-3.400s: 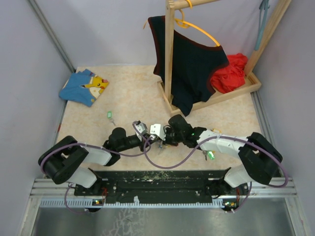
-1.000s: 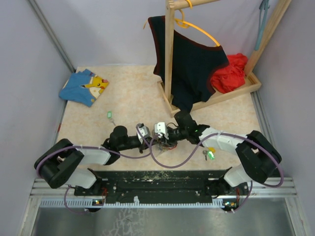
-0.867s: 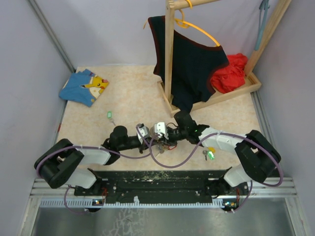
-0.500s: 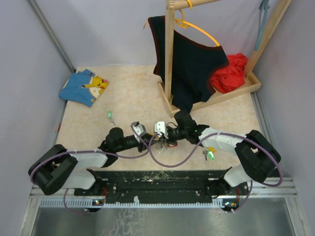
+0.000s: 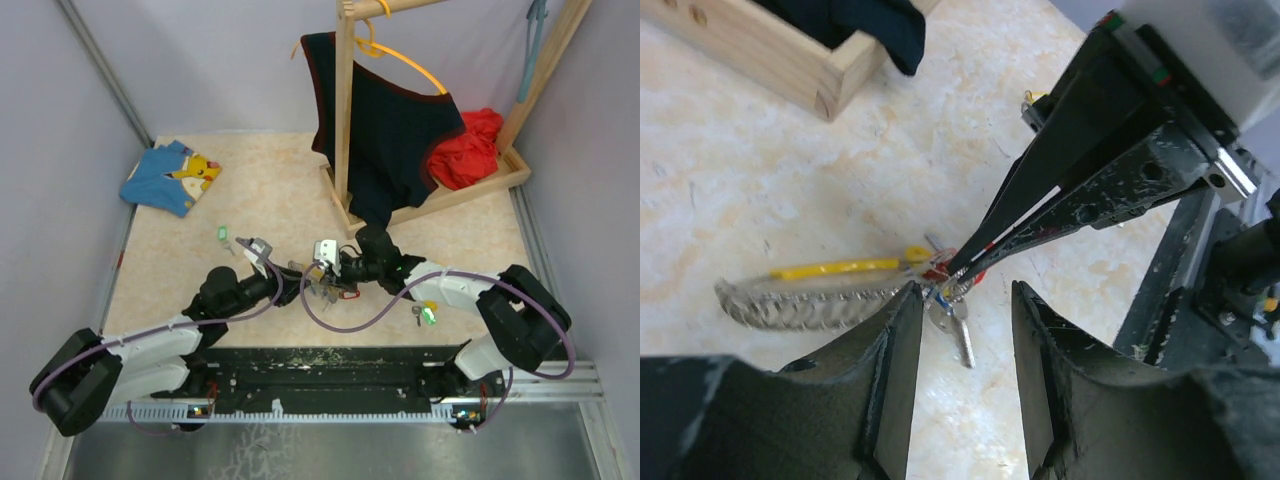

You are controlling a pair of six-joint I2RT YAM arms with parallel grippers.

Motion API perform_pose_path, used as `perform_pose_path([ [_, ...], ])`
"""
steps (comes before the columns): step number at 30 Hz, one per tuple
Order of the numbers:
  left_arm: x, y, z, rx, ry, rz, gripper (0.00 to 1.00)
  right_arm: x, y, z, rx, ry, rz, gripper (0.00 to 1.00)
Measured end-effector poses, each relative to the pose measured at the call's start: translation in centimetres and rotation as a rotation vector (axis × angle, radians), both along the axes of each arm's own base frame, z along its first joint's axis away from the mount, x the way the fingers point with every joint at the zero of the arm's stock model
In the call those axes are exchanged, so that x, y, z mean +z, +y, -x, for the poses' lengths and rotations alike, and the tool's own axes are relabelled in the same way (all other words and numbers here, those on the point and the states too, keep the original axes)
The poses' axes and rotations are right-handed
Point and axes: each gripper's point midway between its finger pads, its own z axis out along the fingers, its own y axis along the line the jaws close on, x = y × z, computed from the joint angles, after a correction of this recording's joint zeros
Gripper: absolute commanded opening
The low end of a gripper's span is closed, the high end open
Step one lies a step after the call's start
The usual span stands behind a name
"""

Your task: Put the keys on the keyring

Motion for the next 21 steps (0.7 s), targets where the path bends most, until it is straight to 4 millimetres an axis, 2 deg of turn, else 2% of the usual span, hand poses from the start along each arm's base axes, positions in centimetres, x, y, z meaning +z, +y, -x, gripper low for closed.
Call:
perform_pose_path([
  [9,-4.1,-0.3,0.6,0.040,0.291,0.020,0.44,0.3,0.2,-0.3,-0.031,0.013,-0.017,0.00],
  [12,-5.0,-0.5,0.7,0.043,0.339,0.020,0.44,0.3,0.2,-0.3,-0.036,0.017,-0.020,0.00],
  [21,-5.1,-0.9,-0.2,0.057,0.324,0.046,0.43,0.3,0.2,-0.2,-0.044,0.033,-0.024,0.00],
])
